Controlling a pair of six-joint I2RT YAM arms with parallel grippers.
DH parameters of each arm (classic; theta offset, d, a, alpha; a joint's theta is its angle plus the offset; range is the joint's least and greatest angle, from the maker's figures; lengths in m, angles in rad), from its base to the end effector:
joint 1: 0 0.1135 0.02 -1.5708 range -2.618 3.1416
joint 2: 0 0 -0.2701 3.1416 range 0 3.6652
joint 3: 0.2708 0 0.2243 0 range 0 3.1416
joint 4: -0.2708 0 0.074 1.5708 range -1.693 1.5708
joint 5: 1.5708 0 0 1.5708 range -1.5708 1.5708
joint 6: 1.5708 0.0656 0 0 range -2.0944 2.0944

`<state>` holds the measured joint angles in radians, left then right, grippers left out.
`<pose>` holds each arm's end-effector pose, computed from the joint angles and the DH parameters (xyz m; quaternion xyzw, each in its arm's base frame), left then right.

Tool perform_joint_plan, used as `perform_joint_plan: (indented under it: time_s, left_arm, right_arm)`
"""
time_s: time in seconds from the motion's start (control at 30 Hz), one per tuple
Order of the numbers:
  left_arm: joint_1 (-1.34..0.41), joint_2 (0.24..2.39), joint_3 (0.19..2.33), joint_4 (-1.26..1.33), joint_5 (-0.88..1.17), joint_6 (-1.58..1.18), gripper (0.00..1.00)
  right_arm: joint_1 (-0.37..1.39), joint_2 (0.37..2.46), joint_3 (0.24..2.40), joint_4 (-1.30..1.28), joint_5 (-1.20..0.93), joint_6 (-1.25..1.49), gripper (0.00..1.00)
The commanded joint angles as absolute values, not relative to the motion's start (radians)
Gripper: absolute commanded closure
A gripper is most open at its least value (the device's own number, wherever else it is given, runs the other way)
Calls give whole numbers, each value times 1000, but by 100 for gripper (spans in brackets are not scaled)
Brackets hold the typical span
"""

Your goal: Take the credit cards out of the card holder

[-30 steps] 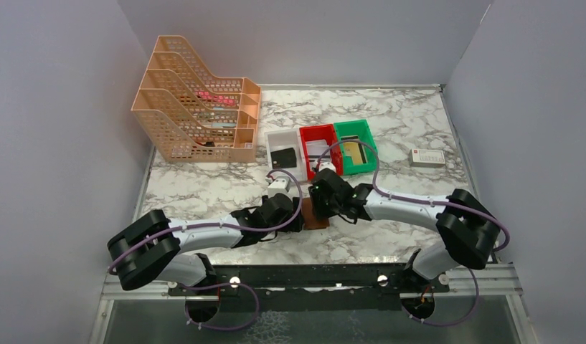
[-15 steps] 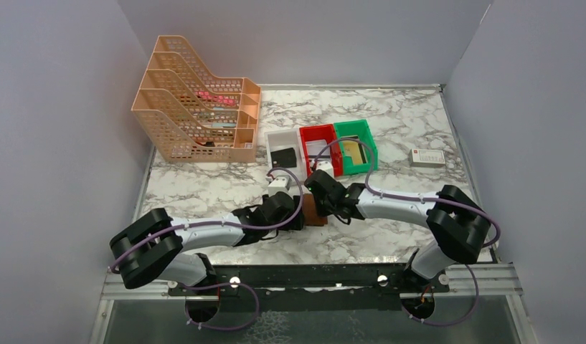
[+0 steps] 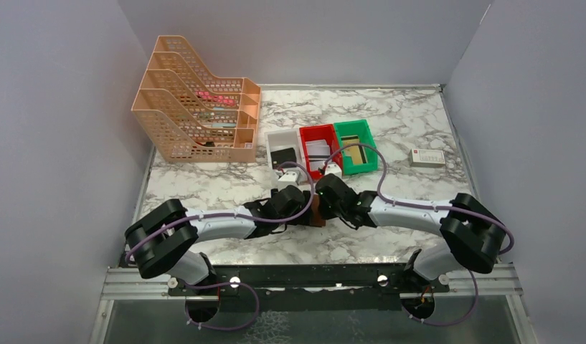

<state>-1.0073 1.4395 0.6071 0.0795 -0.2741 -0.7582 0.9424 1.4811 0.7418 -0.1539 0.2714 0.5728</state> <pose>0.1617 -0.2226 0.1680 0.0590 0.9086 -0.2247 0.3470 0.1800 0.2177 0.1743 -0.1275 0.9268 0.1336 0.3269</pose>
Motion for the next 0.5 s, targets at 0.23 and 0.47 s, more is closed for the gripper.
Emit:
perform_joint_plan:
  time_s: [0.23, 0.47]
  left_arm:
    - [-1004, 1535, 608, 3, -299, -778, 31]
    - [-1005, 1550, 589, 1, -286, -781, 37]
  right_arm:
    - [946, 1264, 569, -21, 68, 665, 99]
    - [945, 1183, 497, -56, 123, 723, 99]
